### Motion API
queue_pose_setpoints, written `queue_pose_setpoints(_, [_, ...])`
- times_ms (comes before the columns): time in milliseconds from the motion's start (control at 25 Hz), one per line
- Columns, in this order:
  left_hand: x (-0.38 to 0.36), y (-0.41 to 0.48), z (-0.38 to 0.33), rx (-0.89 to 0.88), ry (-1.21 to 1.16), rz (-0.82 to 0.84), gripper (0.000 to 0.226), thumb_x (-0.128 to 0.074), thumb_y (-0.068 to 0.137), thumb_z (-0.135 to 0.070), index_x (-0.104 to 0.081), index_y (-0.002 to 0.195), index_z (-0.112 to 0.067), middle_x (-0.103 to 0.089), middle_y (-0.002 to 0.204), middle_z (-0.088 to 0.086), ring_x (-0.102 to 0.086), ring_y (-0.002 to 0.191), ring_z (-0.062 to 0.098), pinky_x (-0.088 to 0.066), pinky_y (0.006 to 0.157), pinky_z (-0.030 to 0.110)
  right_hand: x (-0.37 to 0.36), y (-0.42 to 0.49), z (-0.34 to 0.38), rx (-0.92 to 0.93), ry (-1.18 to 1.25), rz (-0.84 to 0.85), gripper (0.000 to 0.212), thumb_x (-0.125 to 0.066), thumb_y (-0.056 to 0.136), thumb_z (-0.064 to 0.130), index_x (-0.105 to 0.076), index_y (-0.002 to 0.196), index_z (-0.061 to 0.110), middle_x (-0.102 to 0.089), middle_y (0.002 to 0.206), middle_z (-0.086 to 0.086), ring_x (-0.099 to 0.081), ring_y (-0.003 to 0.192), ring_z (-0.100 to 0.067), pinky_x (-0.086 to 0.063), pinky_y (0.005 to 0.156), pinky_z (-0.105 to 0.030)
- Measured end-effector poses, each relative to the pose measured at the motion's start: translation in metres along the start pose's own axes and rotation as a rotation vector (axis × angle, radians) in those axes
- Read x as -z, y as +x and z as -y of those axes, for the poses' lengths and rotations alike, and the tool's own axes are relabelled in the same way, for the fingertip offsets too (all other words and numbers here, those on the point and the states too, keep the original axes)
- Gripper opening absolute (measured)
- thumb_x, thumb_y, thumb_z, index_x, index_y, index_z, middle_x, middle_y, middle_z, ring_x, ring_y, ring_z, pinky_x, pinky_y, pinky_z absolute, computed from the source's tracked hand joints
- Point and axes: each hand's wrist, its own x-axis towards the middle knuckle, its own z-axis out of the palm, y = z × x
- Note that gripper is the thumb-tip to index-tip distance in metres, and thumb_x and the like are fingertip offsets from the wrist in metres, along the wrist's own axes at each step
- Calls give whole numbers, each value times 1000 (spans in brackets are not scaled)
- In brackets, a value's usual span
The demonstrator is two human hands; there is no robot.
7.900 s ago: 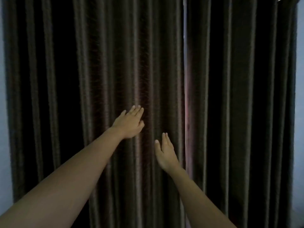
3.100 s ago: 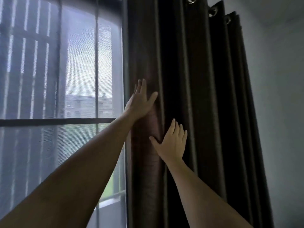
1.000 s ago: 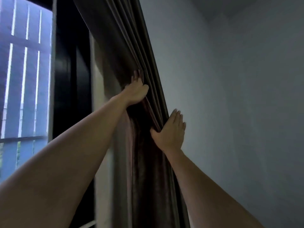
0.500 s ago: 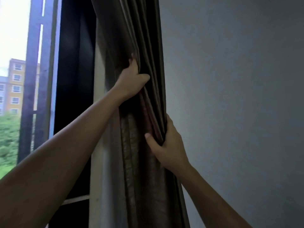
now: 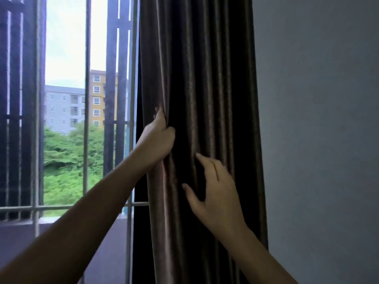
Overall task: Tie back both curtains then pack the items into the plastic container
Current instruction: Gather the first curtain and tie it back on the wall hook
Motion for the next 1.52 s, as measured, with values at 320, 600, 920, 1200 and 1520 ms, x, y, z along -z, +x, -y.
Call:
queue_pose_setpoints(320, [39, -111, 91, 80, 297, 26, 46, -35, 100, -12, -31, 145, -14, -56, 130, 12, -54, 118, 31, -29, 70, 16, -64, -80, 48, -392, 130, 237, 62, -47, 96, 23, -12, 147, 30, -53, 133, 4, -56, 113, -9, -39, 102, -22])
queue_pose_setpoints(600, [72, -170, 133, 210, 326, 183, 34, -34, 101, -12, -43, 133, -8, -53, 85, -14, -54, 82, 13, -39, 61, 3, -134, -143, 80, -559, 160, 422, 59, -18, 91, 60, -22, 142, 32, -59, 128, -8, -62, 108, -27, -50, 94, -42])
queue_pose_setpoints(920, [91, -155, 130, 355, 210, 402, 30, -39, 98, -10, -57, 120, -5, -60, 113, 9, -55, 104, 21, -42, 96, 38, -175, -161, 124, -470, 317, 511, 44, -28, 100, 40, -26, 143, 36, -52, 134, -11, -53, 117, -31, -43, 95, -38])
queue_pose_setpoints(1200, [98, -145, 116, 245, 436, 598, 28, -42, 90, -19, -43, 67, -3, -41, 73, 6, -39, 67, 18, -32, 61, 32, -188, -176, 122, -487, 244, 519, 45, -25, 99, 22, -25, 144, 21, -57, 130, -12, -60, 111, -31, -51, 91, -40])
queue_pose_setpoints(1520, [95, -128, 106, 93, 845, 596, 39, -43, 95, -18, -49, 60, -3, -52, 58, 10, -54, 60, 28, -48, 54, 32, -167, -183, 118, -164, 315, 119, 38, -57, 86, 25, -57, 122, 12, -57, 128, -10, -54, 116, -22, -45, 98, -34])
